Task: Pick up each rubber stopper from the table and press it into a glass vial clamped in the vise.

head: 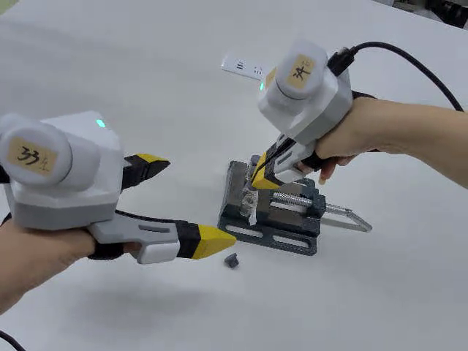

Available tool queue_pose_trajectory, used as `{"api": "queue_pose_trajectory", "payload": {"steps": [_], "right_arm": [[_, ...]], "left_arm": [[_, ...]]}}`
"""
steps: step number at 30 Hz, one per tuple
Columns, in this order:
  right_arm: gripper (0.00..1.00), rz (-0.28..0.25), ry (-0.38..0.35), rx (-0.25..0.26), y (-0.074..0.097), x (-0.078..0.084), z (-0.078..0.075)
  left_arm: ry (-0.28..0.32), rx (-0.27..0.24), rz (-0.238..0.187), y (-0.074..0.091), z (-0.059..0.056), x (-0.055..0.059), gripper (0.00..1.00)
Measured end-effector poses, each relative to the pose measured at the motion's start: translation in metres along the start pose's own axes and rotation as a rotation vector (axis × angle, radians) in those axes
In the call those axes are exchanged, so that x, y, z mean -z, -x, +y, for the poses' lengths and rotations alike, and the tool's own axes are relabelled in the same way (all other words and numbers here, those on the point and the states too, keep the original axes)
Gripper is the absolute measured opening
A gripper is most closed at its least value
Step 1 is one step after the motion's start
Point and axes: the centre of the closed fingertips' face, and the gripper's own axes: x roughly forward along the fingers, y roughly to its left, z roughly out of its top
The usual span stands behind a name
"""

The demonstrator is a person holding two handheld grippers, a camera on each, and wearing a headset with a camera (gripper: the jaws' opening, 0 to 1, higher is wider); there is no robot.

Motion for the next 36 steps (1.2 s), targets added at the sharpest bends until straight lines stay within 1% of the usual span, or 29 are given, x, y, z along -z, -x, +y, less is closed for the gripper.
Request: {"api": "queue_pose_trajectory", "payload": {"steps": [3,4,6,7,8,10,12,13,15,17,19,20,21,23,25,30,34,36], "right_arm": [[0.0,-0.01,-0.002,0.017,0.0003,-0.0004,0.0002],[0.0,-0.006,0.001,0.021,0.0,-0.0009,0.0008],[0.0,0.024,0.027,0.024,-0.0012,-0.0017,-0.0015],[0.0,0.038,0.021,0.022,-0.0018,-0.0023,-0.0022],[0.0,0.057,0.043,0.017,-0.0023,-0.0024,-0.0023],[0.0,0.065,0.036,0.012,-0.0018,-0.0017,0.003],[0.0,0.06,0.008,0.0,-0.0012,-0.0008,0.0006],[0.0,0.058,0.018,-0.001,-0.0015,-0.0011,0.0008],[0.0,0.055,0.01,0.0,-0.0017,-0.0011,0.0003],[0.0,0.053,-0.004,0.001,-0.002,-0.0008,-0.0005],[0.0,0.059,0.012,0.008,-0.0024,-0.001,0.0005],[0.0,0.057,0.022,0.009,-0.0022,-0.0008,-0.0005],[0.0,0.048,0.015,0.004,-0.0015,-0.0003,-0.001],[0.0,0.018,-0.023,-0.01,-0.0017,-0.0006,-0.0018],[0.0,0.01,-0.029,-0.016,-0.0017,-0.0001,-0.0027],[0.0,0.0,-0.002,-0.01,-0.0018,-0.001,0.0004],[0.0,-0.01,-0.004,0.0,-0.0022,-0.0026,-0.0015],[0.0,-0.021,0.01,0.002,-0.0024,-0.0023,-0.0032]], "left_arm": [[-0.001,0.001,-0.005,0.0006,-0.0002,-0.0009,0.88],[-0.002,0.001,-0.005,0.0007,-0.0003,-0.0007,0.88],[-0.003,0.005,-0.002,0.0005,-0.0008,0.0002,0.87],[-0.004,0.006,0.0,0.0002,-0.0011,0.0007,0.87],[-0.007,0.009,0.002,0.0,-0.0022,0.0006,0.87],[-0.008,0.011,0.0,0.0,-0.0029,-0.0002,0.87],[-0.006,0.011,-0.002,0.0001,-0.0023,-0.0008,0.87],[-0.006,0.009,-0.003,0.0002,-0.001,-0.0009,0.87],[-0.003,0.009,-0.004,0.0004,0.0017,-0.0005,0.87],[-0.003,0.012,-0.001,-0.001,0.0019,0.0002,0.87],[-0.004,0.015,0.0,-0.0017,0.0013,0.0,0.87],[-0.004,0.017,0.001,-0.0022,0.0007,-0.0002,0.87],[-0.006,0.018,0.0,-0.0028,0.0002,-0.0007,0.87],[-0.006,0.022,0.0,-0.0028,-0.0007,-0.0006,0.87],[-0.008,0.023,0.002,-0.0024,-0.0013,0.0001,0.87],[-0.009,0.025,0.013,-0.0002,-0.0022,0.0038,0.87],[-0.01,0.023,0.013,0.0004,-0.0019,0.0036,0.87],[-0.015,0.023,0.013,0.0007,-0.0018,0.0031,0.87]]}}
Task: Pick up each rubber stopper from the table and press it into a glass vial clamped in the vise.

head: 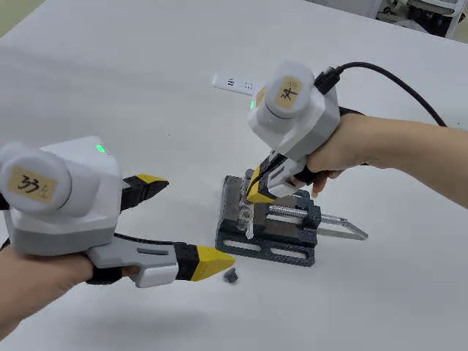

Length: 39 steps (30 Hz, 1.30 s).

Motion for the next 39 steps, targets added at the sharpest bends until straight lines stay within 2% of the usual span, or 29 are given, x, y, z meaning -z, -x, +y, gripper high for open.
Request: {"api": "queue_pose_trajectory", "payload": {"steps": [10,14,17,19,22,30,32,39], "right_arm": [[0.0,-0.021,-0.027,-0.012,0.001,0.001,-0.001],[0.0,-0.035,-0.003,-0.012,0.003,0.002,0.002],[0.01,-0.034,0.0,-0.014,0.004,0.002,-0.001],[0.04,-0.041,0.034,0.001,0.008,0.004,-0.002],[0.1,-0.06,0.027,0.007,0.012,0.003,0.0],[0.31,-0.109,0.057,0.008,0.016,0.008,0.014],[0.36,-0.138,0.073,0.008,0.016,0.008,0.019],[0.42,-0.193,0.091,0.01,0.018,0.009,0.033]], "left_arm": [[0.005,-0.012,-0.001,0.002,0.004,0.001,0.87],[0.007,-0.016,0.0,0.002,0.005,0.002,0.87],[0.006,-0.017,0.0,0.003,0.006,0.001,0.87],[0.006,-0.018,-0.001,0.003,0.006,0.001,0.87],[0.006,-0.018,0.0,0.002,0.006,0.001,0.87],[0.002,-0.018,-0.001,0.002,0.005,0.0,0.87],[0.001,-0.017,-0.001,0.002,0.005,0.0,0.87],[-0.001,-0.016,-0.001,0.003,0.003,-0.001,0.87]]}}
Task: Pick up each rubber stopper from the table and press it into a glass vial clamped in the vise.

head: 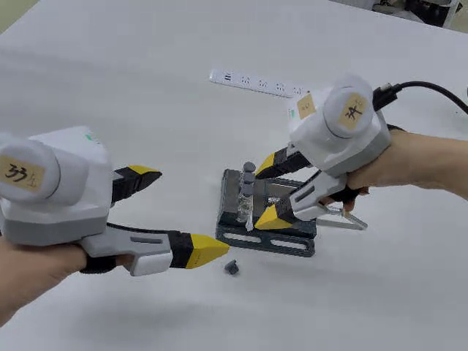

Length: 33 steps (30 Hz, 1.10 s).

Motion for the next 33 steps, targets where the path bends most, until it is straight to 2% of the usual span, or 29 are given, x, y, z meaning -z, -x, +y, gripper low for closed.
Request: {"api": "queue_pose_trajectory", "payload": {"steps": [3,10,15,17,20,22,24,25,26,30,31,33], "right_arm": [[0.42,-0.02,0.013,0.003,0.003,-0.002,0.006],[0.4,-0.031,0.033,-0.005,0.004,-0.003,0.016],[0.38,-0.057,0.042,-0.009,0.001,-0.007,0.029],[0.37,-0.061,0.062,-0.026,-0.003,-0.008,0.037],[0.35,-0.04,0.15,-0.04,-0.009,-0.006,0.048],[0.33,-0.026,0.252,-0.032,-0.015,-0.005,0.053],[0.32,-0.025,0.262,-0.041,-0.022,-0.003,0.06],[0.31,-0.02,0.284,-0.04,-0.024,-0.003,0.061],[0.3,-0.008,0.338,-0.039,-0.027,-0.002,0.063],[0.28,0.03,0.416,-0.05,-0.035,0.005,0.068],[0.27,0.048,0.463,-0.038,-0.038,0.008,0.066],[0.24,0.054,0.488,-0.033,-0.042,0.01,0.067]], "left_arm": [[-0.004,0.002,0.001,0.001,-0.002,-0.001,0.87],[-0.008,0.001,0.002,0.003,-0.007,-0.002,0.87],[-0.008,-0.004,0.005,0.006,-0.008,0.0,0.87],[-0.008,-0.007,0.009,0.008,-0.008,0.001,0.87],[-0.005,-0.011,0.008,0.01,-0.01,0.002,0.87],[-0.001,-0.017,0.006,0.011,-0.01,0.003,0.87],[0.012,-0.025,-0.001,0.013,-0.011,0.003,0.87],[0.014,-0.027,-0.002,0.013,-0.011,0.004,0.87],[0.015,-0.029,-0.002,0.014,-0.012,0.004,0.87],[0.023,-0.037,-0.001,0.016,-0.013,0.007,0.87],[0.029,-0.041,-0.004,0.017,-0.013,0.007,0.87],[0.033,-0.047,-0.007,0.018,-0.012,0.009,0.87]]}}
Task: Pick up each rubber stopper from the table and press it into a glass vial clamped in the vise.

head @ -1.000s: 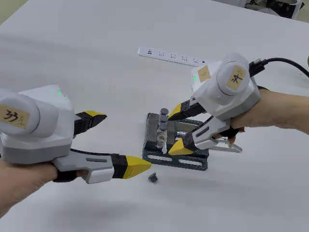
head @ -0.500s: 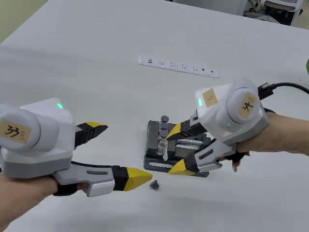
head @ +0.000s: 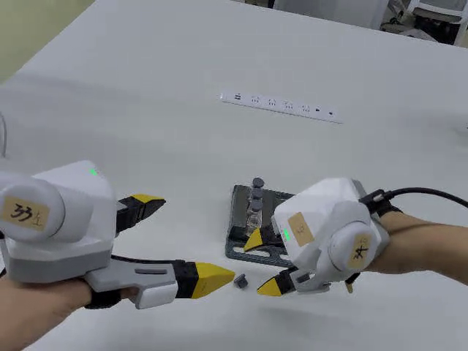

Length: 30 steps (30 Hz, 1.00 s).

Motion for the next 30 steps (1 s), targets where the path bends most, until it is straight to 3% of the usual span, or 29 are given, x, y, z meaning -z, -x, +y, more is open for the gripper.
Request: {"api": "queue_pose_trajectory", "payload": {"steps": [4,10,30], "right_arm": [[0.19,-0.01,0.021,-0.013,-0.007,-0.001,0.003],[0.14,0.014,0.129,0.009,-0.019,-0.001,0.003],[0.07,0.037,0.155,-0.016,-0.029,0.004,0.003]], "left_arm": [[0.014,-0.014,-0.004,0.003,0.002,0.002,0.87],[0.033,-0.031,-0.009,0.007,0.005,0.006,0.87],[0.06,-0.04,-0.007,0.01,0.006,0.015,0.86]]}}
